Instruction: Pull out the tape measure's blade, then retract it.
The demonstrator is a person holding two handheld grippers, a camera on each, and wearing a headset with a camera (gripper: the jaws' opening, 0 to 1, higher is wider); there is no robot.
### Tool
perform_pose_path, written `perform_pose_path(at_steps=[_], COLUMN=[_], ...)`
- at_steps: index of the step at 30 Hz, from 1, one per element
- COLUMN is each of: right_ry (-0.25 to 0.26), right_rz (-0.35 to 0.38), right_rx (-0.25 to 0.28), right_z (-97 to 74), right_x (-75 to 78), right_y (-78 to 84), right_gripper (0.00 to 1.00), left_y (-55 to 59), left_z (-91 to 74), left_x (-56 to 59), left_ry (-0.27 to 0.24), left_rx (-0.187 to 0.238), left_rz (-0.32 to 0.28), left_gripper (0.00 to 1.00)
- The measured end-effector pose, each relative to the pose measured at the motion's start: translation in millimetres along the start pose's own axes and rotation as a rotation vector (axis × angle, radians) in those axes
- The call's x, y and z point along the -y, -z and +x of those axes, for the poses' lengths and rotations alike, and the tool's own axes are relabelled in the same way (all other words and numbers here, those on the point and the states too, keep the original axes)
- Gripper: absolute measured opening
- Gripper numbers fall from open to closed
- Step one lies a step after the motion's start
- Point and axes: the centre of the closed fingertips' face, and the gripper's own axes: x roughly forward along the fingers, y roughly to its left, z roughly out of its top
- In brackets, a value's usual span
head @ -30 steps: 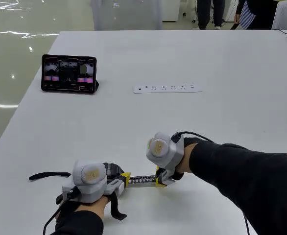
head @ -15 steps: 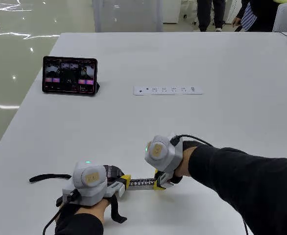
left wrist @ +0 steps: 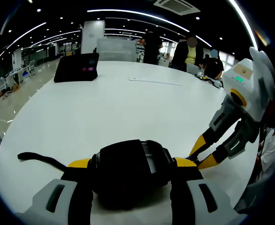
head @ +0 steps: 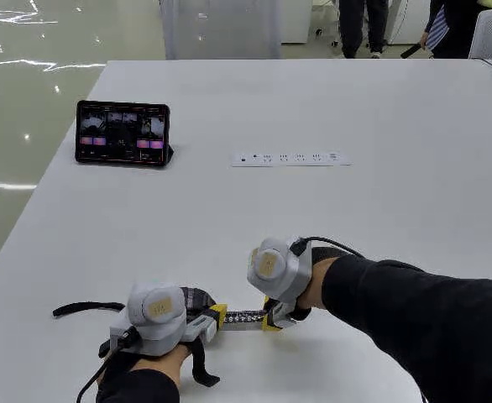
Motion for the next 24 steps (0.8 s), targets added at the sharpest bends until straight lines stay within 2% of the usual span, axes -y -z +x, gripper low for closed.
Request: perform_pose_path(at_steps=[24], right_ry=[0.001], right_rz=[0.039], right_rx=[0.009], right_z=[4.2], right_x=[-1.5], right_y=[-10.8], right_gripper=[0.09], left_y=[0.6], left_z=[0.1], left_x=[0.2], left_ry=[0.002], left_rx=[-0.003], left_rz=[-0.003], left_gripper=[0.62])
